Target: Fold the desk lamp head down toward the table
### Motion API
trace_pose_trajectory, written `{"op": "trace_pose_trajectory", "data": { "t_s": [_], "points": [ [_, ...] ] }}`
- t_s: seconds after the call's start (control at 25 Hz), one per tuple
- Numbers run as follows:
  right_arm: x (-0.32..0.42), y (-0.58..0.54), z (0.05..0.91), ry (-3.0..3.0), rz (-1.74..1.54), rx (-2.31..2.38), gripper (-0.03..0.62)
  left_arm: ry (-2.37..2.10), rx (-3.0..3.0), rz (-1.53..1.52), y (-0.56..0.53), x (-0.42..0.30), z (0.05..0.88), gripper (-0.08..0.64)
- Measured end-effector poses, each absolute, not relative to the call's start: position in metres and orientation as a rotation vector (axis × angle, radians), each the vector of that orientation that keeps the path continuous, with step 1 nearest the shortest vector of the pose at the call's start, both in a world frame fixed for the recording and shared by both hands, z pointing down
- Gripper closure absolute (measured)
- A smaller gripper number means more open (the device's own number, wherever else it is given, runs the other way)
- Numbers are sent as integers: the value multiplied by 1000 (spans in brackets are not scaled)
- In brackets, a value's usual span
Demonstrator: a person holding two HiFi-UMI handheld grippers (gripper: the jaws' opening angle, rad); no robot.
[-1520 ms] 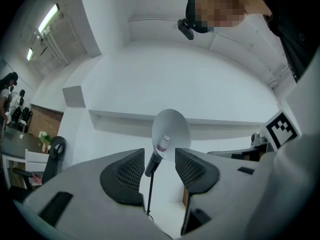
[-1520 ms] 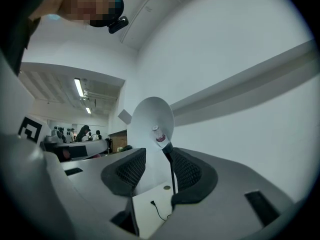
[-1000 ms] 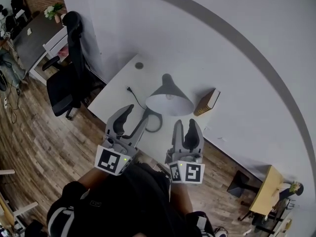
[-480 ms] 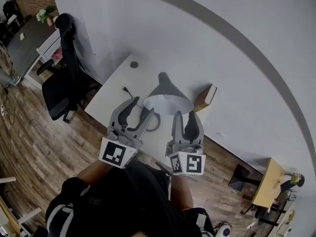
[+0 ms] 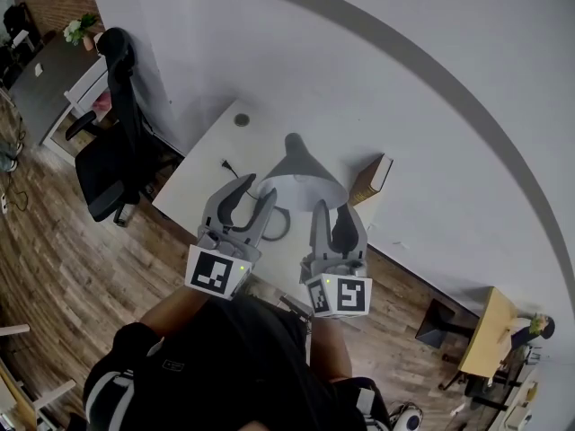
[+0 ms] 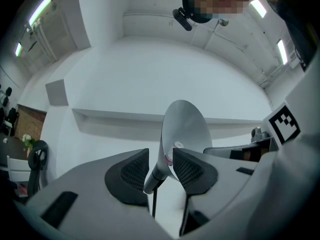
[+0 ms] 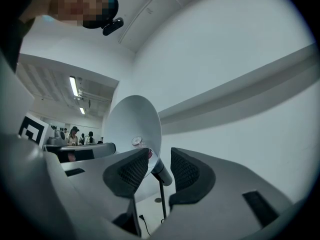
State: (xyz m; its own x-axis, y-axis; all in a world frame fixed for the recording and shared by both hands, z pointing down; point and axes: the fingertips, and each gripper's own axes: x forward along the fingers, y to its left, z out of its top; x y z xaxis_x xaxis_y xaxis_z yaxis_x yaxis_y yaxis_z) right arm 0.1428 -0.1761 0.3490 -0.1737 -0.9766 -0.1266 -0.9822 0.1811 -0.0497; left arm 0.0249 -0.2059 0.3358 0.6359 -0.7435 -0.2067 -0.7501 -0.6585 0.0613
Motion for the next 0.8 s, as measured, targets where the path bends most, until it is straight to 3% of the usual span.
{"op": "trace_pose_trajectory", "data": {
  "t_s": [0.36,0.8],
  "points": [
    [141,-177,354,2338,28,-1902,529,1265,-2819,340,-205,28,336,444],
    [140,-174,359,2331,-2,-1899,541,1254,-2849,349,-198,28,343,491]
  ]
}}
